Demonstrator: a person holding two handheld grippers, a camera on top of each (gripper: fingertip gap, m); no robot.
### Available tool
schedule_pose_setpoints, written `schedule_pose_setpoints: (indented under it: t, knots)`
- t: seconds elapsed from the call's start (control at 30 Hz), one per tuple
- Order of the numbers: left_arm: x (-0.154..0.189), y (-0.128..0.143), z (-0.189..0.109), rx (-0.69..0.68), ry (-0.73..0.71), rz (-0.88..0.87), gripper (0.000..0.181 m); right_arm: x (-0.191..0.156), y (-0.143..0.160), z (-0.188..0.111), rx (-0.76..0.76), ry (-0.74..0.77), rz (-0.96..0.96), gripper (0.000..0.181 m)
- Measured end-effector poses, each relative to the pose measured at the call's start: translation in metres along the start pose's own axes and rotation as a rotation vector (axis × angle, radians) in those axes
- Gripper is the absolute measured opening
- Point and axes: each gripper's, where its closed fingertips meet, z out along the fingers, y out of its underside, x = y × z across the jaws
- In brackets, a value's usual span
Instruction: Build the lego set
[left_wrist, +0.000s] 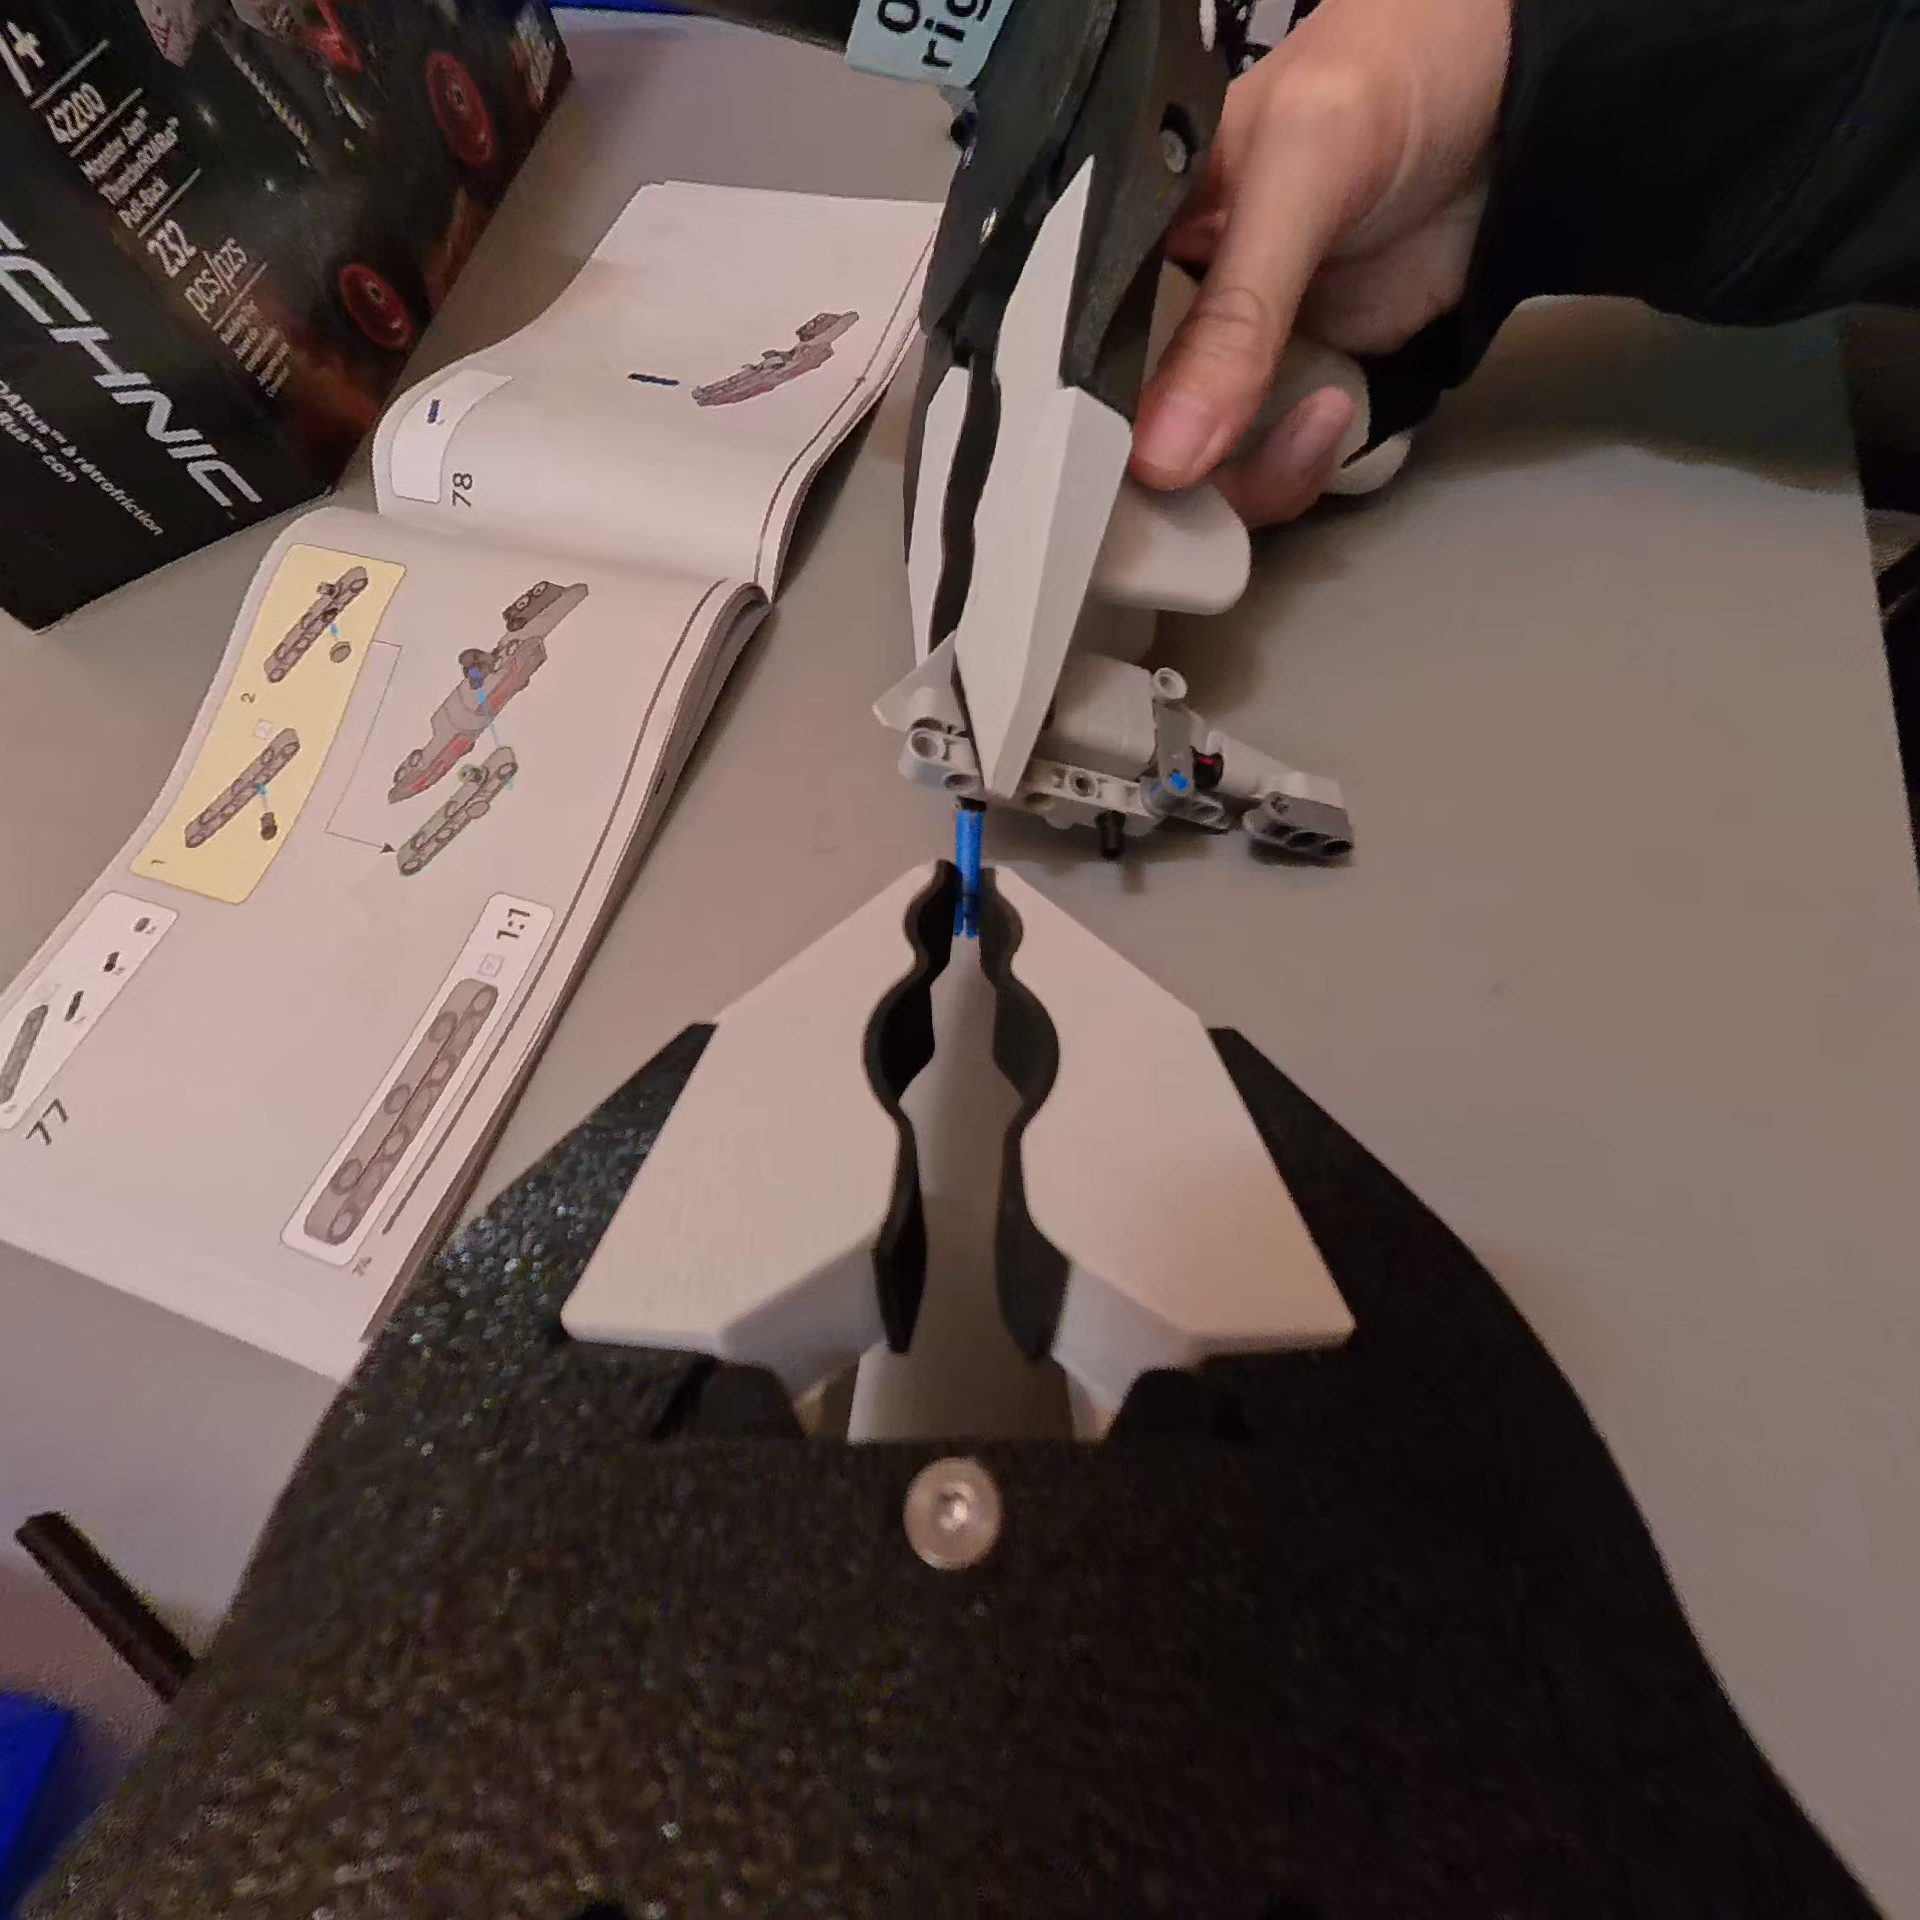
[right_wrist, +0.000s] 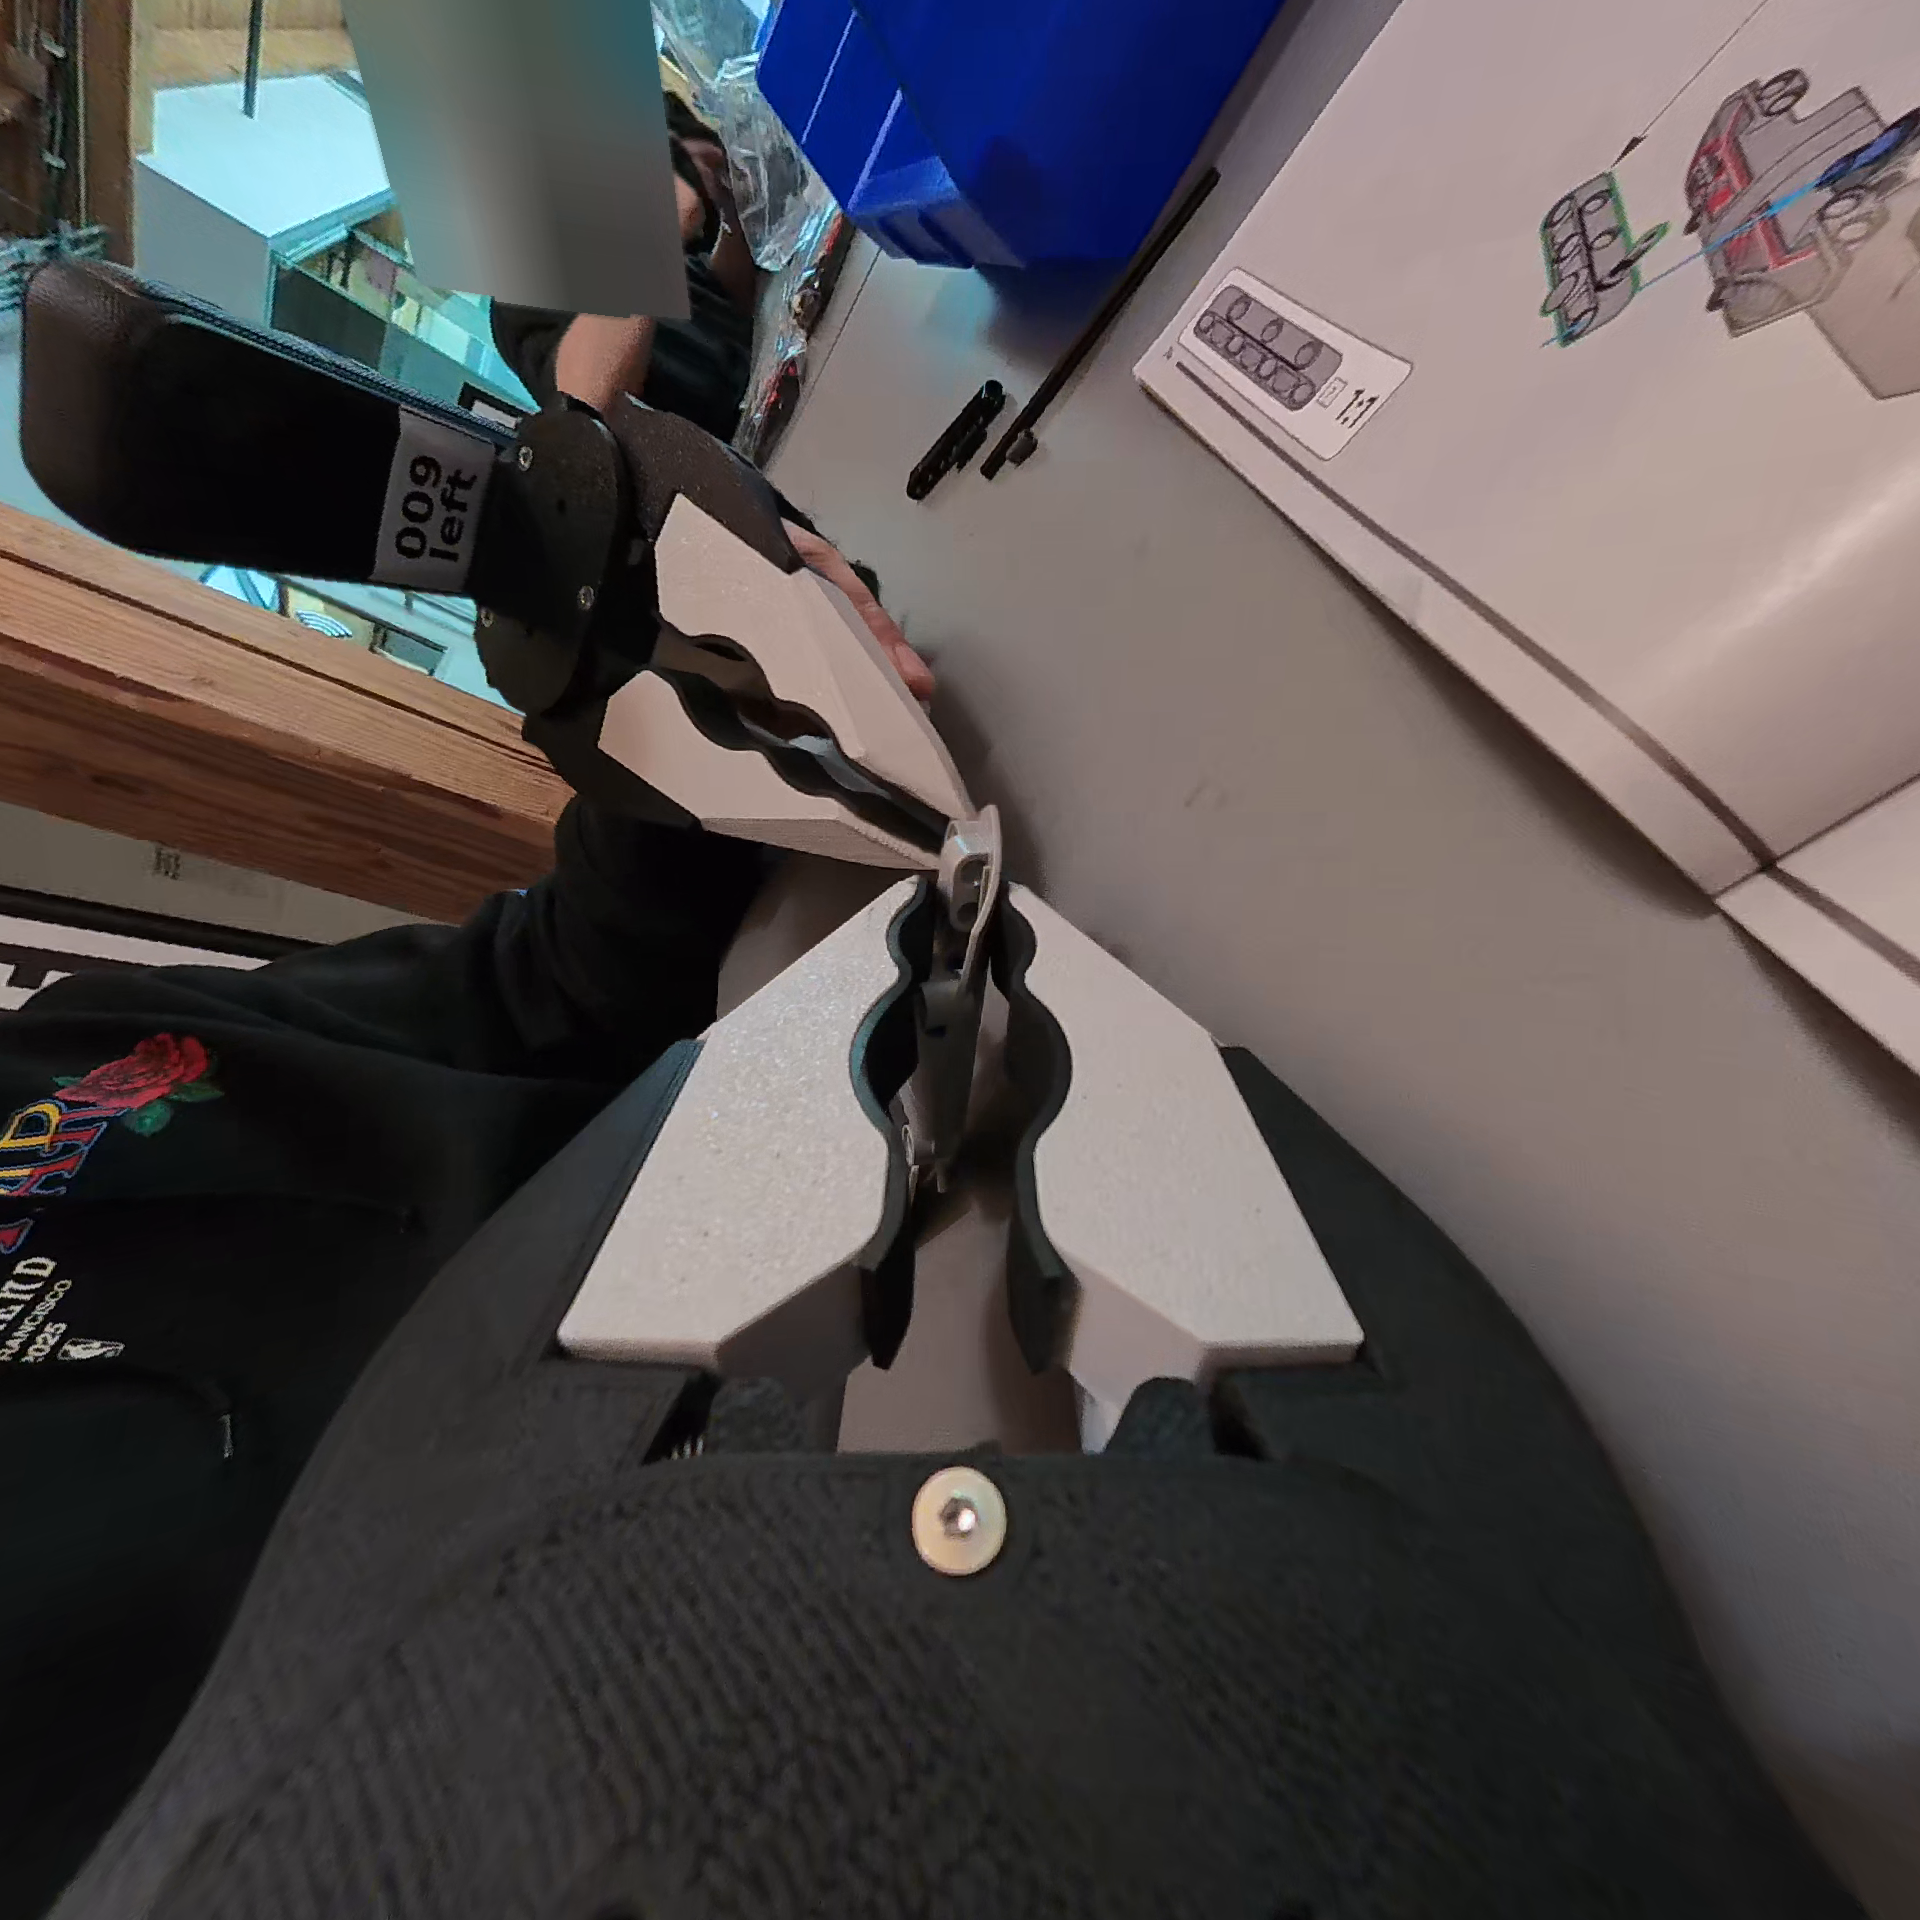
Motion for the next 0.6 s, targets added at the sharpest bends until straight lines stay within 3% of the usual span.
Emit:
schedule_pose_setpoints:
  t: [0.47,0.6]
  knots:
    - [0.0026,0.0004,0.0002,-0.011,0.004,0.001,0.001,-0.0004,0.0053,0.006,-0.037,0.042,-0.048,0.009]
    - [0.0014,0.0014,0.0002,-0.055,-0.051,0.078,0.001,0.0006,0.005,0.0074,-0.027,0.054,-0.024,0.009]
